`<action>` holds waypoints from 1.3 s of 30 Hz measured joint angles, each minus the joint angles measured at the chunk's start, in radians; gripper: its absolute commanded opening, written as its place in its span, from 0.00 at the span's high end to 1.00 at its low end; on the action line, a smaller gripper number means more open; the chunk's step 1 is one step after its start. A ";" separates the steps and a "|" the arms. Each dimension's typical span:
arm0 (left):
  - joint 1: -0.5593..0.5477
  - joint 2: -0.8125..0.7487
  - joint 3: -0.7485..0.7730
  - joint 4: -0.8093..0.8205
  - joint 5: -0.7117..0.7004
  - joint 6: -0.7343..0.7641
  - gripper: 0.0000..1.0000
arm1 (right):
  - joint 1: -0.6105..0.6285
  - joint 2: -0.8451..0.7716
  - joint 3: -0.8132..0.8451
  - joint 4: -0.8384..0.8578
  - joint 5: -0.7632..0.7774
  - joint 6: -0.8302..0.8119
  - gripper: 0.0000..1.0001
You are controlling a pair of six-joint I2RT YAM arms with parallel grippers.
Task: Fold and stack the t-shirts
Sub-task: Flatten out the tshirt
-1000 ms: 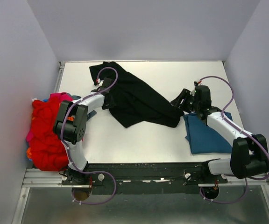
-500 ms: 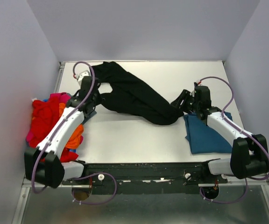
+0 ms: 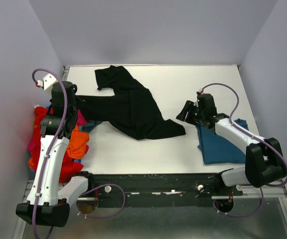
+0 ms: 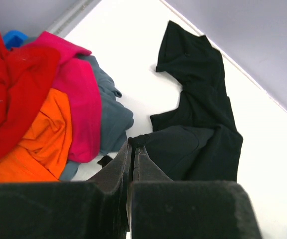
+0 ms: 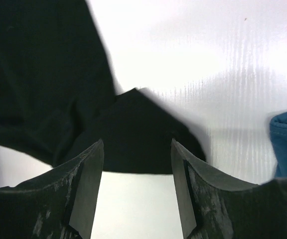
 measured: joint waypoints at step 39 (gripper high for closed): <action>0.014 0.211 0.203 -0.042 0.029 0.079 1.00 | 0.045 0.090 0.329 -0.324 0.056 -0.011 0.99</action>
